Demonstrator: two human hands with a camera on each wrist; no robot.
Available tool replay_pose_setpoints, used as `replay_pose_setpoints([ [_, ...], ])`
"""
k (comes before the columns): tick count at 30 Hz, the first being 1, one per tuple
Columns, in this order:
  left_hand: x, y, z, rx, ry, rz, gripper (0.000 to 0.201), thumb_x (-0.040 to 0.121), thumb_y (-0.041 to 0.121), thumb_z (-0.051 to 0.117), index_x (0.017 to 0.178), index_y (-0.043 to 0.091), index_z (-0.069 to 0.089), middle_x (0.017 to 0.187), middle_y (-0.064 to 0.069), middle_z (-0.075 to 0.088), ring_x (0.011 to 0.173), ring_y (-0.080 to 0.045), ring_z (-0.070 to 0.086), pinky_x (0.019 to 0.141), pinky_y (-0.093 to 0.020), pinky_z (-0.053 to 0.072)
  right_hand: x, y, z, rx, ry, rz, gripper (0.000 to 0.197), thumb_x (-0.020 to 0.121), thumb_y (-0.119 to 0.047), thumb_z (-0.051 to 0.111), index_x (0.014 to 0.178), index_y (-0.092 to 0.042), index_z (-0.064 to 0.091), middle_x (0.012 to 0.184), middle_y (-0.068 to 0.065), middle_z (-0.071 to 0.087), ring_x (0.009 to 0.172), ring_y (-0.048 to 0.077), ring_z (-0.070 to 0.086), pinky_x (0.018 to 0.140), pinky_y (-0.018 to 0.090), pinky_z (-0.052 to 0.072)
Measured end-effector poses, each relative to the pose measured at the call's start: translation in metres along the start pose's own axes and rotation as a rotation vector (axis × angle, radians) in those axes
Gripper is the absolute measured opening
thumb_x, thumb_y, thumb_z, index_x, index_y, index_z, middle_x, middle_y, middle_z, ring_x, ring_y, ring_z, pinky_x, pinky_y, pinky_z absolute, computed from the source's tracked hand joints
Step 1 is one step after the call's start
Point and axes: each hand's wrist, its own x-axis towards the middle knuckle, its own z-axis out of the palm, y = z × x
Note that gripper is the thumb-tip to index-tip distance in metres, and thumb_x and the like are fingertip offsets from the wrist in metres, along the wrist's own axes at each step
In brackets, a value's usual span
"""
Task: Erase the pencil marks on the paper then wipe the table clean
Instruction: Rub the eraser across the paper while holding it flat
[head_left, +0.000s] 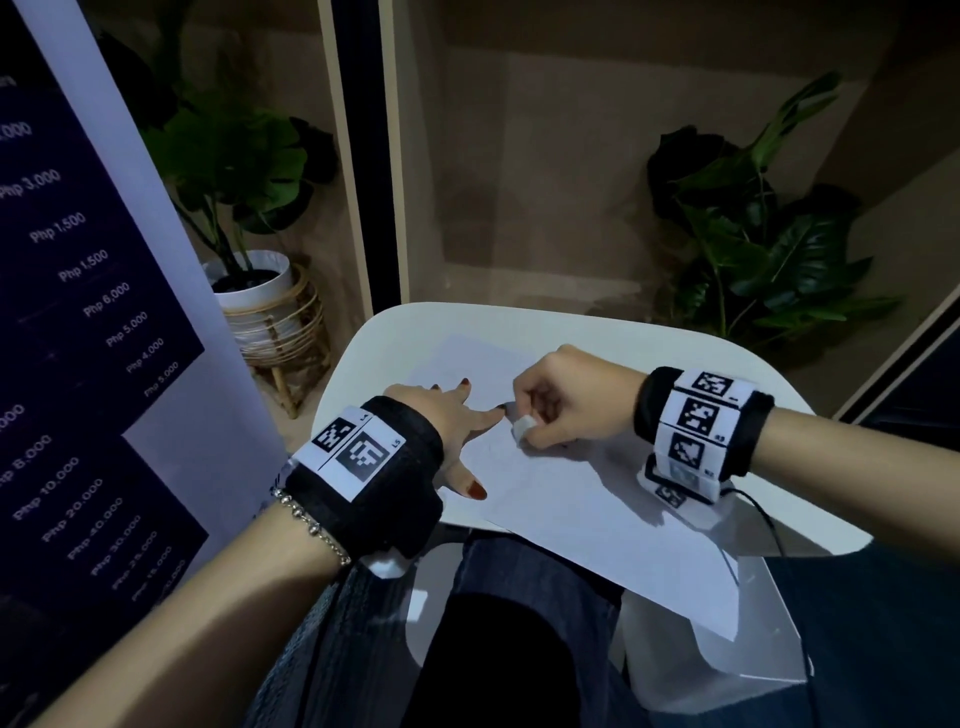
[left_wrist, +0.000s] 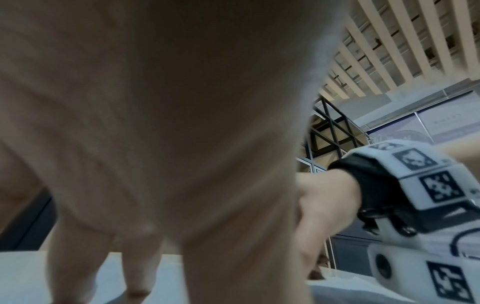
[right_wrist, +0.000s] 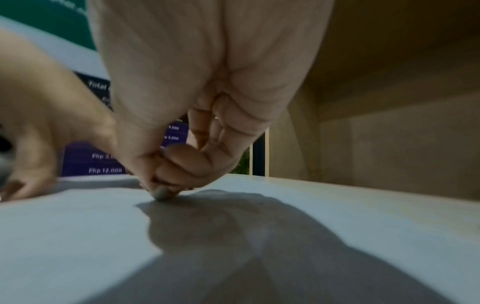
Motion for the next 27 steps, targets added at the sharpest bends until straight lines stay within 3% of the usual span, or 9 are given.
replay_pose_setpoints([
  [4, -0.003, 0.002, -0.002, -0.009, -0.003, -0.002, 0.095, 0.084, 0.063, 0.061, 0.151, 0.050, -0.006, 0.164, 0.001, -0.014, 0.148, -0.031, 0.019, 0.106, -0.045, 0.037, -0.010, -0.021, 0.014, 0.112, -0.166, -0.103, 0.014, 0.077, -0.014, 0.081, 0.080, -0.008, 0.068, 0.066, -0.003, 0.066, 0.056, 0.003, 0.056, 0.061, 0.014, 0.046],
  [11, 0.000, 0.000, 0.002, 0.011, 0.009, 0.011, 0.101, 0.084, 0.066, 0.058, 0.152, 0.042, -0.012, 0.164, -0.002, -0.015, 0.150, -0.031, 0.011, 0.110, -0.047, 0.036, 0.005, 0.012, -0.010, -0.115, 0.071, 0.037, 0.009, 0.079, -0.018, 0.074, 0.075, -0.014, 0.067, 0.060, -0.011, 0.060, 0.056, -0.001, 0.053, 0.062, 0.020, 0.040],
  [17, -0.004, 0.002, -0.001, -0.011, 0.002, 0.002, 0.096, 0.084, 0.063, 0.060, 0.151, 0.049, -0.006, 0.164, 0.001, -0.013, 0.148, -0.031, 0.019, 0.105, -0.045, 0.038, -0.011, -0.020, 0.014, 0.139, -0.178, -0.115, 0.015, 0.079, -0.014, 0.081, 0.081, -0.006, 0.067, 0.067, -0.001, 0.066, 0.056, 0.003, 0.057, 0.060, 0.015, 0.047],
  [19, -0.003, 0.001, 0.000, -0.005, 0.001, 0.004, 0.098, 0.084, 0.064, 0.060, 0.152, 0.046, -0.009, 0.164, 0.001, -0.014, 0.149, -0.031, 0.017, 0.107, -0.045, 0.038, -0.004, -0.004, 0.006, 0.096, -0.120, -0.066, 0.014, 0.078, -0.013, 0.079, 0.080, -0.008, 0.066, 0.064, -0.005, 0.062, 0.054, 0.003, 0.054, 0.059, 0.015, 0.044],
  [22, -0.002, 0.000, 0.001, 0.000, 0.006, 0.012, 0.100, 0.085, 0.064, 0.059, 0.152, 0.043, -0.012, 0.164, -0.001, -0.015, 0.150, -0.031, 0.011, 0.111, -0.048, 0.036, 0.012, 0.032, -0.012, -0.113, 0.070, 0.048, 0.014, 0.076, -0.018, 0.077, 0.075, -0.012, 0.064, 0.062, -0.008, 0.060, 0.056, 0.002, 0.051, 0.061, 0.022, 0.040],
  [27, -0.004, 0.001, -0.001, 0.003, 0.005, 0.013, 0.100, 0.086, 0.063, 0.058, 0.153, 0.042, -0.013, 0.163, -0.002, -0.016, 0.150, -0.031, 0.010, 0.112, -0.049, 0.035, 0.024, 0.058, -0.025, -0.109, 0.117, 0.152, 0.018, 0.077, -0.017, 0.076, 0.069, -0.016, 0.061, 0.059, -0.008, 0.061, 0.054, 0.003, 0.053, 0.061, 0.023, 0.039],
])
